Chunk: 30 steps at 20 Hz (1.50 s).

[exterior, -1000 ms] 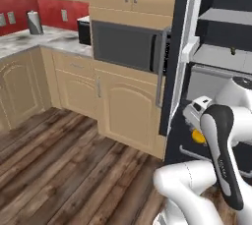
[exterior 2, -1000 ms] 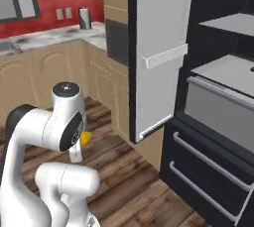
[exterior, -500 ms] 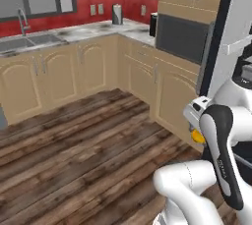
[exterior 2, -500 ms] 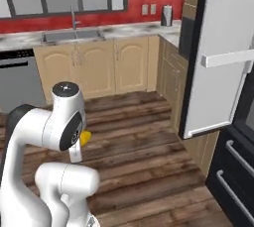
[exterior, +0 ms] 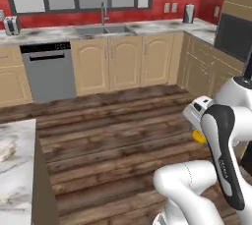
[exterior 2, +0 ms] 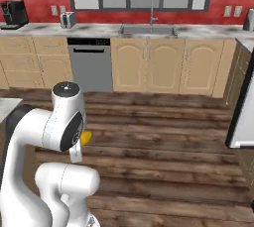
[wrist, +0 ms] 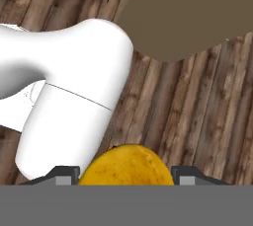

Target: Pick up the mango and orange from the fridge and place one fruit on each plate on the dining counter.

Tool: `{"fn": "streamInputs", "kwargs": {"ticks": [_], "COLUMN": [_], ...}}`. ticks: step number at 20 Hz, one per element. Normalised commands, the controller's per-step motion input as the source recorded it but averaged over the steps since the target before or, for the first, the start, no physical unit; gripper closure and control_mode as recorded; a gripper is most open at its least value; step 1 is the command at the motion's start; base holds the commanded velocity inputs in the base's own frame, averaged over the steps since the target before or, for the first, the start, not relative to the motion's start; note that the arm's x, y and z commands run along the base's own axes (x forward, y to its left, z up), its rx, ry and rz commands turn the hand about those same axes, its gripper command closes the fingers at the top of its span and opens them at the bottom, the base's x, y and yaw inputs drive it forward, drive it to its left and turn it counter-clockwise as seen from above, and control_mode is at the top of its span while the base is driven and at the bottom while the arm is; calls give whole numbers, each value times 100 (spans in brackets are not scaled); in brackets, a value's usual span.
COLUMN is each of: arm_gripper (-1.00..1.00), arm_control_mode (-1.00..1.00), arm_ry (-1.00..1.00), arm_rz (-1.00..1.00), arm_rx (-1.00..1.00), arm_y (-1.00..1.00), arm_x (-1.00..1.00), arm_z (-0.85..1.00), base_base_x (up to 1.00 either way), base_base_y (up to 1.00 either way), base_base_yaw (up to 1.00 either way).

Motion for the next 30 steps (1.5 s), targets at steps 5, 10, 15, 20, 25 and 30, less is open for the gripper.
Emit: {"fn": "streamInputs", "kwargs": {"ticks": [5,10,15,20,25,30], "arm_gripper": [100,100,100,100,100,100], "arm_control_mode": [100,100,100,100,100,100], "arm_ry": [0,0,0,0,0,0], "arm_rz": [0,0,0,0,0,0], "arm_rx": [0,0,0,0,0,0], "arm_y": [0,0,0,0,0,0], "arm_x": [0,0,0,0,0,0], "arm_z": [0,0,0,0,0,0], "base_base_x": [-30,-19,-25,-50,-34,-1], "base_base_y": [28,25,21,17,44,70], "base_base_yaw": [58,47,39,35,29,14]}}
